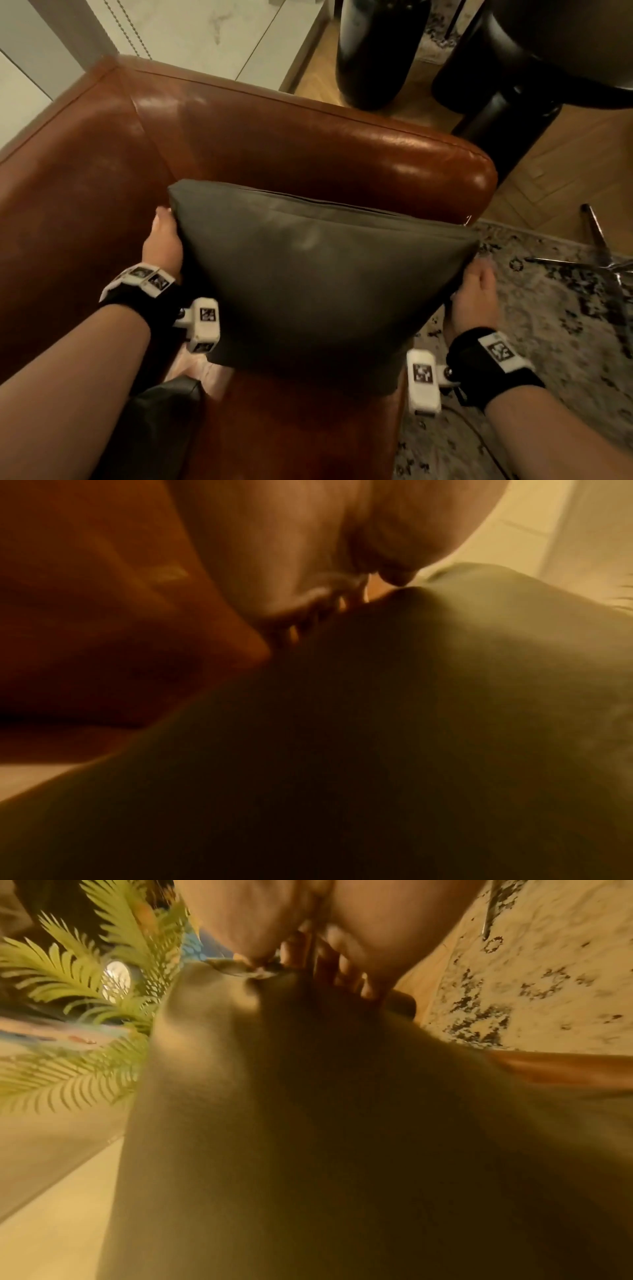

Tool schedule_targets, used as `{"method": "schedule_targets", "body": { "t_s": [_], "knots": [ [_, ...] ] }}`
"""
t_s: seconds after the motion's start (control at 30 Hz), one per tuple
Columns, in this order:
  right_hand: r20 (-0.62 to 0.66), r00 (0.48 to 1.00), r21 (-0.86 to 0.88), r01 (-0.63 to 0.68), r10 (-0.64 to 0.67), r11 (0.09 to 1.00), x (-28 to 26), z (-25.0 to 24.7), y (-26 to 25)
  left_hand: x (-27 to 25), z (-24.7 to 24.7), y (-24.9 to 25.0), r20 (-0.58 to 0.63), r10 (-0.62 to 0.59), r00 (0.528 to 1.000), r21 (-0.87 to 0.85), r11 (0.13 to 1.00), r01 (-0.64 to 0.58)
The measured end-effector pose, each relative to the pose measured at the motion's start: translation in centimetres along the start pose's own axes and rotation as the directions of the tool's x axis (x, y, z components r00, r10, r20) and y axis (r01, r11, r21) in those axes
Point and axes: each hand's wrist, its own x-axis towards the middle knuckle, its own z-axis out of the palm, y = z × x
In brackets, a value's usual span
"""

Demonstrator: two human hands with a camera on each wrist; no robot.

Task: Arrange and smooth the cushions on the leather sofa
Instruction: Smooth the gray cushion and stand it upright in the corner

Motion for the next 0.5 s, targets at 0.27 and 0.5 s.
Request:
{"method": "schedule_targets", "body": {
  "t_s": [0.27,0.5],
  "knots": [
    [-0.098,0.971,-0.152,0.200,-0.216,0.968,-1.0,0.4,2.3,-1.2,1.5,-2.1,0.006,0.155,0.988,-0.089,0.984,-0.154],
    [0.101,0.985,-0.008,-0.139,0.139,0.990,-1.2,-2.6,6.6,-2.3,1.7,-5.3,0.086,-0.150,0.985,-0.093,0.983,0.158]
  ]
}}
